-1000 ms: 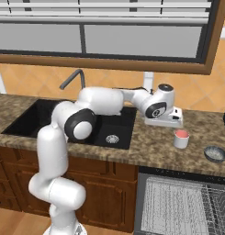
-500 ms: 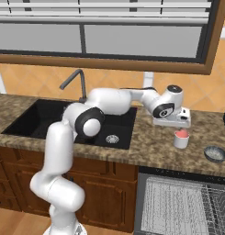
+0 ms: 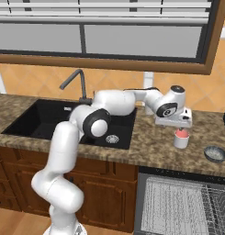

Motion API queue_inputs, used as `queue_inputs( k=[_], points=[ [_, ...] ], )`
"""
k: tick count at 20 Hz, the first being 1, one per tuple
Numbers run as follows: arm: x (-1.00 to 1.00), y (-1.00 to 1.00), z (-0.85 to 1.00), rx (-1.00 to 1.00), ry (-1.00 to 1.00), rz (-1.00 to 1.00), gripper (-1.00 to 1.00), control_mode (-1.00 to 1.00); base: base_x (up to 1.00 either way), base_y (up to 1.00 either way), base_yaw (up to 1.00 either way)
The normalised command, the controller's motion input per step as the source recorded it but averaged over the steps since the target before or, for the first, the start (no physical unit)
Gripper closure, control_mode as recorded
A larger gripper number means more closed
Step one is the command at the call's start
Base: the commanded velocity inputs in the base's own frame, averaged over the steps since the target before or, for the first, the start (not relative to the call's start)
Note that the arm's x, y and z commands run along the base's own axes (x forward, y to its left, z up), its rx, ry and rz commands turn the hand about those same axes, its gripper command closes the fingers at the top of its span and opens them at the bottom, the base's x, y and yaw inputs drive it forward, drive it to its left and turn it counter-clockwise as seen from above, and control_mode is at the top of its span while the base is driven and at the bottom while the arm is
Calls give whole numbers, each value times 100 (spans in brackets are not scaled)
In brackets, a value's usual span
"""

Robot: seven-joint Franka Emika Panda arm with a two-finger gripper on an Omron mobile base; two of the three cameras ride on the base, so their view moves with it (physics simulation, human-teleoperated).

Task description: Pick up the cup and bowl from the counter, place them in the dishwasher, and close the dishwasher door.

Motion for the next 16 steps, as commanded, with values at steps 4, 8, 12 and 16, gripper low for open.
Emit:
queue_inputs(
  k=[4,8,12,16],
  points=[
    [0,-4,-37,0,0,0,-100,-100,0,0,0],
    [0,-3,-19,0,0,0,-100,-100,0,0,0],
    [7,0,-26,0,0,0,-100,-100,0,0,0],
    [15,0,-16,0,0,0,-100,-100,0,0,0]
  ],
)
